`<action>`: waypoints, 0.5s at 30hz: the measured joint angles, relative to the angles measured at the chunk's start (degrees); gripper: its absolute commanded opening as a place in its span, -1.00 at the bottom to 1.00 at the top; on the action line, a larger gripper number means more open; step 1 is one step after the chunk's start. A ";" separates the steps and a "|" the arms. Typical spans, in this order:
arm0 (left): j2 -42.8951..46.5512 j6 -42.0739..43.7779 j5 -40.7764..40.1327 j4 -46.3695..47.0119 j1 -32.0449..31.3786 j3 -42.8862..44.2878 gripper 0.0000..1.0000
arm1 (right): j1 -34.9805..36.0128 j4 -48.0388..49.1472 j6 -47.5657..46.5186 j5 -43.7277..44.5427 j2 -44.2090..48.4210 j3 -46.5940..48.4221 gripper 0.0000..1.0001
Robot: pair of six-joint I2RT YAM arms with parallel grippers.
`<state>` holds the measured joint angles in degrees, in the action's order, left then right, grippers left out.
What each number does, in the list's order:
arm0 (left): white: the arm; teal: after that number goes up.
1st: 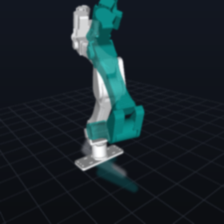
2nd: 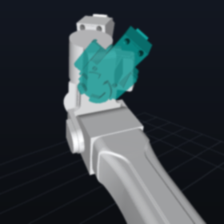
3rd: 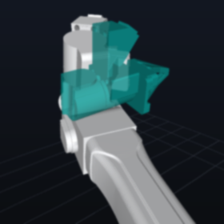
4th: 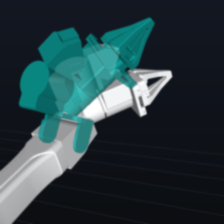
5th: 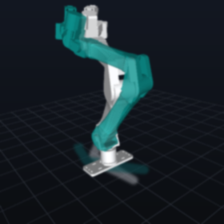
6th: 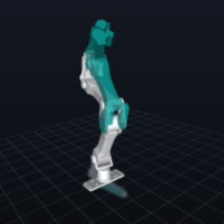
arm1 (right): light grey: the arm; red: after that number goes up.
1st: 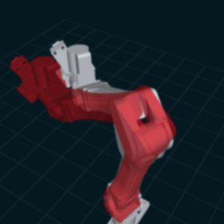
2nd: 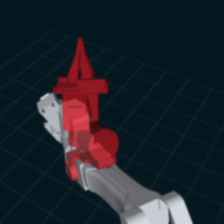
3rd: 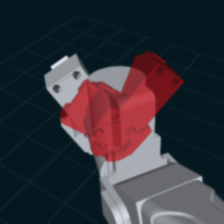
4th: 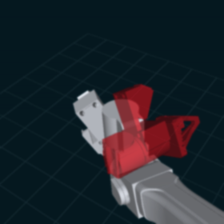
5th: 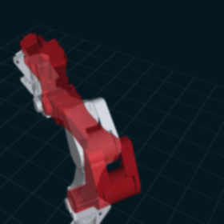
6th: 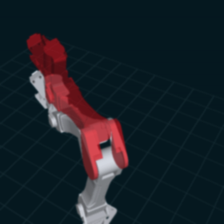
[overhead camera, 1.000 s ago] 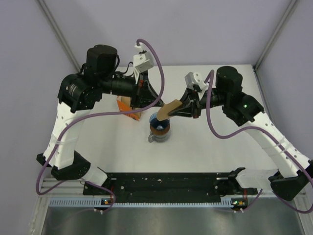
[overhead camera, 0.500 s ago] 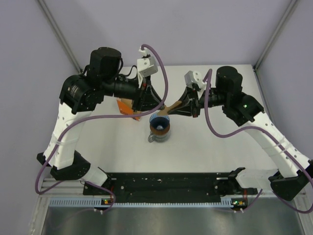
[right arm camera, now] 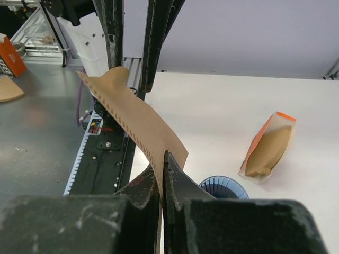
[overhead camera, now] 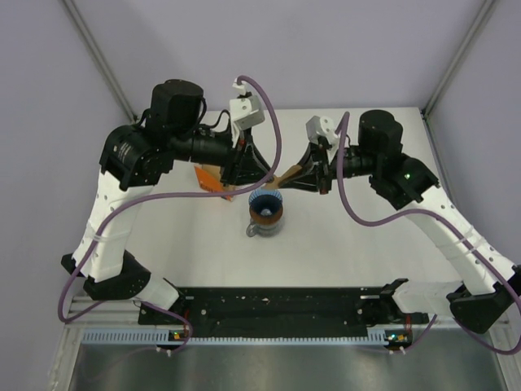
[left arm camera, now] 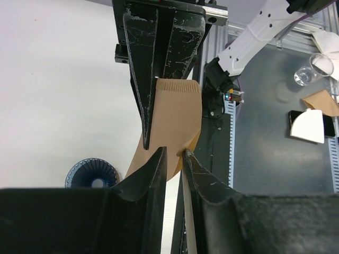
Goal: Place the coffee filter in the dripper
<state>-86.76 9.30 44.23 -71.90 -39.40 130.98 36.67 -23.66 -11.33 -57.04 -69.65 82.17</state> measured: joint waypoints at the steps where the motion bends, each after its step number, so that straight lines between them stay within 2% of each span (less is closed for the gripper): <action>1: 0.00 0.07 -0.66 -0.07 -0.13 0.00 -0.60 | 0.00 0.00 0.02 0.02 -0.09 0.00 -1.00; 4: 0.00 0.13 -2.32 -0.11 -0.55 0.00 -0.62 | 0.00 0.00 0.31 0.22 -0.37 0.00 -1.00; 11: 0.00 1.22 -3.85 -0.26 -1.79 0.00 -0.42 | 0.02 -0.04 1.11 1.86 -0.39 0.00 -1.00; 15: 0.00 2.23 -4.55 -0.92 -1.90 0.00 -0.47 | 0.04 -0.52 1.81 4.26 -0.50 0.09 -1.00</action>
<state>-86.76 11.53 39.68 -72.82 -41.30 130.98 36.71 -24.18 -9.52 -52.77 -70.15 82.26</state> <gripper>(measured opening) 0.286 0.004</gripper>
